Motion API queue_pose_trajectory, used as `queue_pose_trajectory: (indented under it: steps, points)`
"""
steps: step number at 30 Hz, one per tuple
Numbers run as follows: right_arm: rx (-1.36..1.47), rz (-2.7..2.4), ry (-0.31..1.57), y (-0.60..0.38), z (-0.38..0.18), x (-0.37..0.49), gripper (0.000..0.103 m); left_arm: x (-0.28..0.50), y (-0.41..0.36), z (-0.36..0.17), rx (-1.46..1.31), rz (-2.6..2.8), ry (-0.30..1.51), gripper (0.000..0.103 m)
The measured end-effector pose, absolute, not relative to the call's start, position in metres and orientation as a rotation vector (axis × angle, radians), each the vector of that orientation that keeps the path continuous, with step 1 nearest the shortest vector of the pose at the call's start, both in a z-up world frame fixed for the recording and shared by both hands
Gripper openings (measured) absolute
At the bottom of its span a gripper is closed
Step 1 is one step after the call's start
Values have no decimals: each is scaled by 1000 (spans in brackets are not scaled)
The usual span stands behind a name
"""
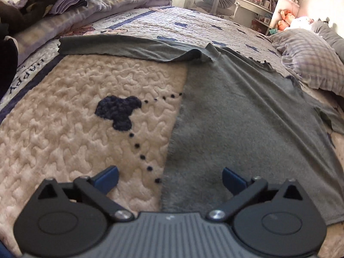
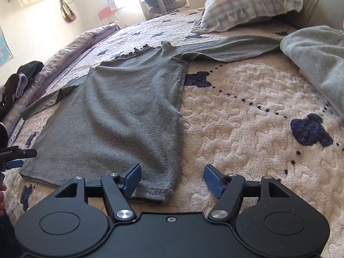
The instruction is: Fold clothes
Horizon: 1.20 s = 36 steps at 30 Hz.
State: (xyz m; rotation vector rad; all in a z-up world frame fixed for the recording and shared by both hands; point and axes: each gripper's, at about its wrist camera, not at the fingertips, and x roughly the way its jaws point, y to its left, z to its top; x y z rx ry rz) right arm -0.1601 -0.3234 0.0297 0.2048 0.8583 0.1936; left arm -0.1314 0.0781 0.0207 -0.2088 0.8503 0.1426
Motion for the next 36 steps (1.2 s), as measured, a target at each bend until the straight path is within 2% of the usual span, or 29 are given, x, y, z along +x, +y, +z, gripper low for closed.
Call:
queue_pose_trajectory:
  steps: [4, 7, 10, 12, 13, 14, 17, 19, 20, 21, 24, 36]
  points:
    - [179, 198, 842, -317, 28, -164, 70, -140, 66, 21, -198, 68, 840, 103]
    - [149, 209, 823, -313, 26, -167, 69, -140, 61, 20, -197, 57, 836, 103]
    - [120, 214, 809, -308, 26, -170, 60, -139, 56, 21, -182, 51, 831, 102]
    - [119, 227, 804, -306, 27, -171, 47, -140, 52, 22, -175, 34, 826, 96]
    - [122, 233, 803, -306, 27, -171, 38, -142, 50, 22, -168, 25, 821, 94]
    - [134, 240, 804, -305, 28, -170, 33, -143, 48, 23, -157, 19, 816, 87]
    - [149, 244, 802, -305, 27, -170, 28, -145, 46, 24, -137, 17, 809, 74]
    - [165, 240, 801, -306, 27, -170, 23, -145, 48, 25, -130, 34, 803, 54]
    - [177, 234, 801, -308, 27, -170, 16, -145, 50, 26, -137, 39, 796, 37]
    - [187, 228, 801, -310, 27, -169, 13, -145, 53, 26, -150, 40, 793, 25]
    - [204, 220, 800, -313, 27, -169, 6, -145, 59, 28, -179, 32, 789, 9]
    - [219, 244, 727, -325, 54, -175, 4, -153, 64, 51, -232, -11, 767, 6]
